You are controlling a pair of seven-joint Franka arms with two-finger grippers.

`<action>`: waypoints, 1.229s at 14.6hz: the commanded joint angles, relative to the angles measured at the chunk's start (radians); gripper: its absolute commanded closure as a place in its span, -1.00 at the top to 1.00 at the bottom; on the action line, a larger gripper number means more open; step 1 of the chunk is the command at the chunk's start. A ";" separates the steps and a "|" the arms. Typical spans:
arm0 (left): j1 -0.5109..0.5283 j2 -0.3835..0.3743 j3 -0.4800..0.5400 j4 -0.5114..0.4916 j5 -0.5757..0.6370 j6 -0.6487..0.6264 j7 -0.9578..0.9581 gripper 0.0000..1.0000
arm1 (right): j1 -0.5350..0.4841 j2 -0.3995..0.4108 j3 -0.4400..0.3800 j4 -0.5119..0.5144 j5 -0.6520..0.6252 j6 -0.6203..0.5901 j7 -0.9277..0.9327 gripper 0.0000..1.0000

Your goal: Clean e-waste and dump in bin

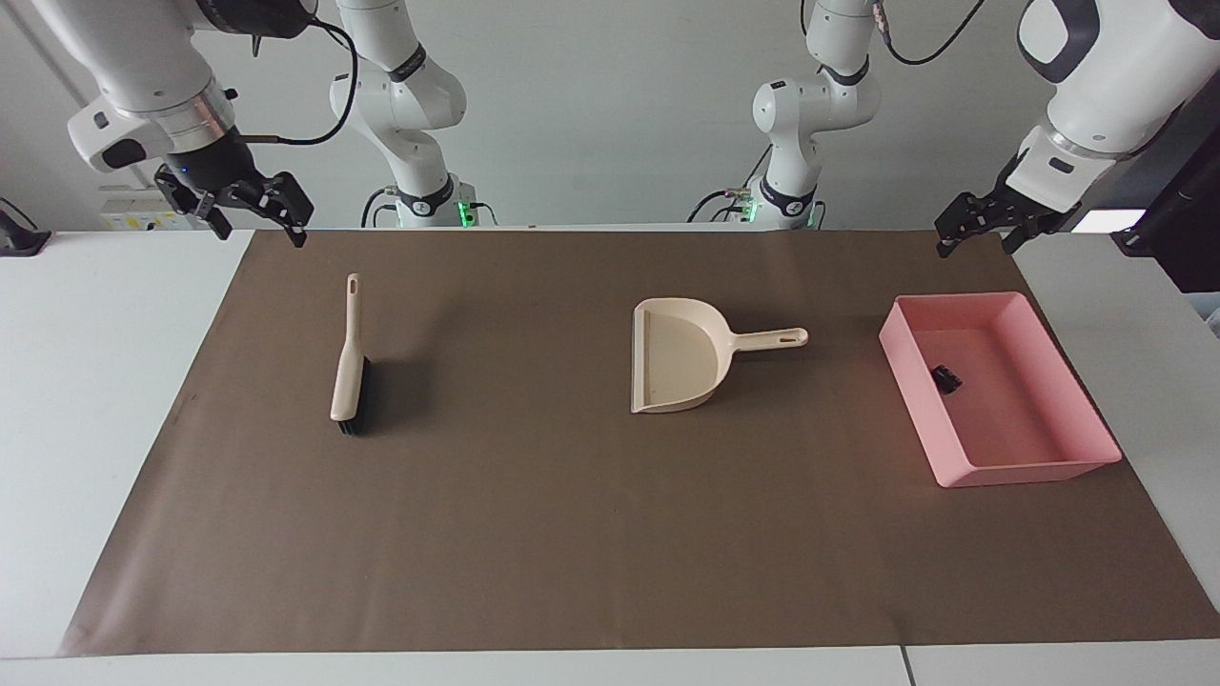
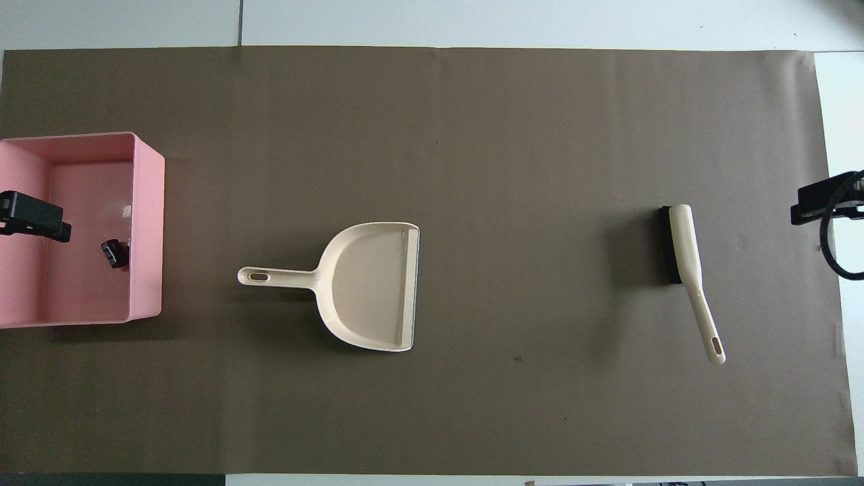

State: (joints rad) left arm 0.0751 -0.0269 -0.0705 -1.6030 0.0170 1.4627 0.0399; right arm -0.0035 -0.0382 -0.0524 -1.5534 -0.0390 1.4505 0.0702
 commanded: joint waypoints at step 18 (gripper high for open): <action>-0.003 -0.018 -0.002 -0.017 0.031 0.010 -0.081 0.95 | 0.002 -0.005 0.000 -0.002 -0.009 0.001 -0.079 1.00</action>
State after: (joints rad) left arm 0.0737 -0.0269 -0.0705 -1.6029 0.0287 1.4643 -0.0319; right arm -0.0033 -0.0382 -0.0524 -1.5534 -0.0391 1.4509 0.0141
